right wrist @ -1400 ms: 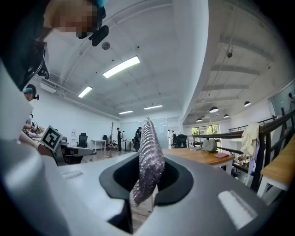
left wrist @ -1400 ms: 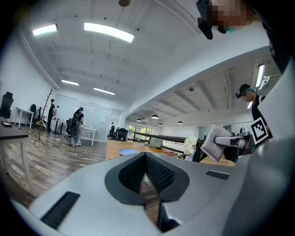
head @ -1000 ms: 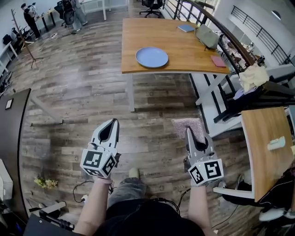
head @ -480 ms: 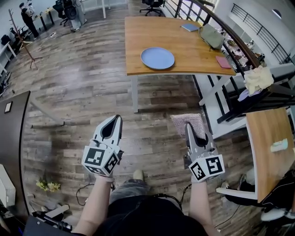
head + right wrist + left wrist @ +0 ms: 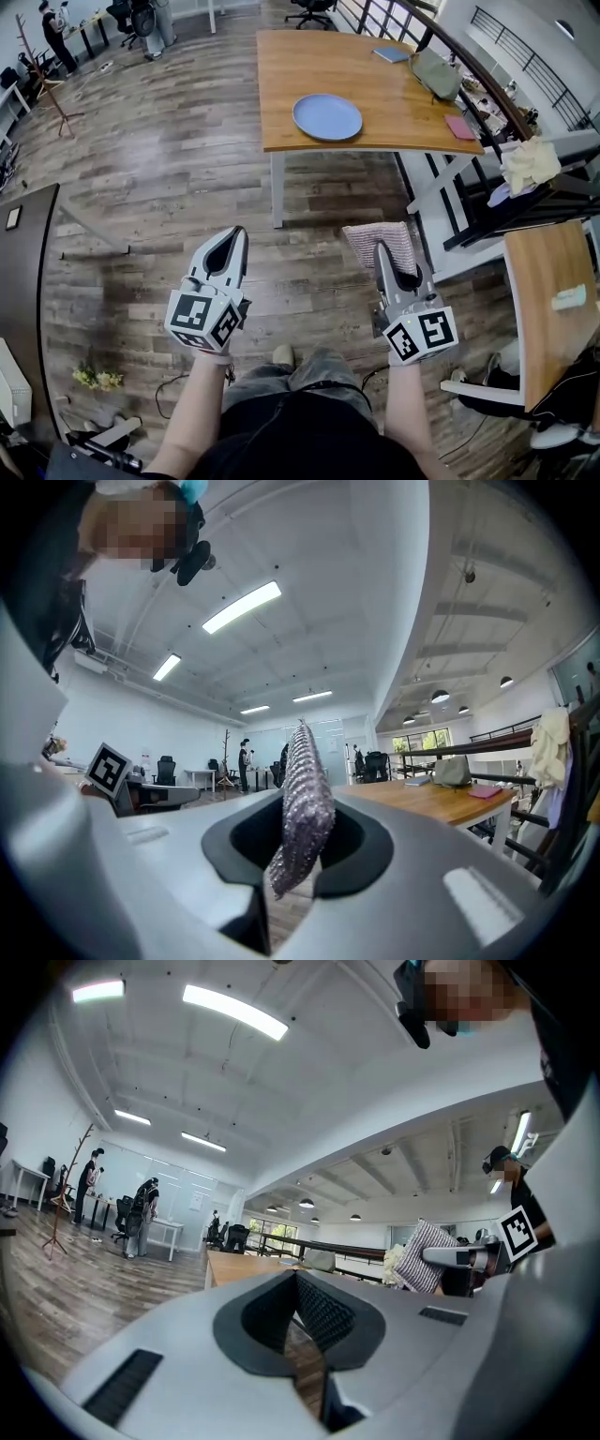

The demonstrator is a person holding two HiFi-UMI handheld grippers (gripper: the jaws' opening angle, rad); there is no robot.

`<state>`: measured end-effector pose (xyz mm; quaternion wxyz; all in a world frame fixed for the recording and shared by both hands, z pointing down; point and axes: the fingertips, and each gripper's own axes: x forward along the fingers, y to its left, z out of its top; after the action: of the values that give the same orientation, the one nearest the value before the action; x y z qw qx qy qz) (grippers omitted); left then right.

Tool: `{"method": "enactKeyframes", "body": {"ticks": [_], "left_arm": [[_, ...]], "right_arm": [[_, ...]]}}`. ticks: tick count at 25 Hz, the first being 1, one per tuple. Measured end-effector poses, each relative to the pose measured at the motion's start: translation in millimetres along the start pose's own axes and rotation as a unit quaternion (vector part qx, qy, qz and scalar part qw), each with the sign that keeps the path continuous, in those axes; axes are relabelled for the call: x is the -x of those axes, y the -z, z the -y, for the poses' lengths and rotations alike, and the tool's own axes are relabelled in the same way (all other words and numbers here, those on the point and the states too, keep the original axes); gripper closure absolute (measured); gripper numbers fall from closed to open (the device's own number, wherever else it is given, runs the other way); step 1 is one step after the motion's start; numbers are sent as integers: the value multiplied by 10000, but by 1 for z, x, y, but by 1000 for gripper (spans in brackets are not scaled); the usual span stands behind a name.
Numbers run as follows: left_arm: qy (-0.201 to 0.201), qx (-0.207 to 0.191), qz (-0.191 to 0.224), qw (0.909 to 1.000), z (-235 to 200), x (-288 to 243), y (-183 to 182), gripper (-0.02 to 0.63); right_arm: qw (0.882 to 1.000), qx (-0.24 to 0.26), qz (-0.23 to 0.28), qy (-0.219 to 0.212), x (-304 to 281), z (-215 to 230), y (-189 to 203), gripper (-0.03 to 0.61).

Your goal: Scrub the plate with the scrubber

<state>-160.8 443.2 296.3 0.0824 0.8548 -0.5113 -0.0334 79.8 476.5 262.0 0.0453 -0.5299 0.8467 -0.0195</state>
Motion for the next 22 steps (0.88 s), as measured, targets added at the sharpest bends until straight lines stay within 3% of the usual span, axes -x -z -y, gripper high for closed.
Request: {"method": "enactKeyframes", "body": {"ticks": [6,11,22], "left_arm": [[-29,51,-107,9999,-7,-16,10,618],[-87,2,-136,9999,-21,-41,9,618],[0,53,-250,9997,-48,-142,6,618]], "right_arm": [[9998,-150,-52,86,-15,19,10,505],[9998,-154,-23,-93,-55,29,14,505],[9994,-123,-173,-276,-141,79,21,505]]}}
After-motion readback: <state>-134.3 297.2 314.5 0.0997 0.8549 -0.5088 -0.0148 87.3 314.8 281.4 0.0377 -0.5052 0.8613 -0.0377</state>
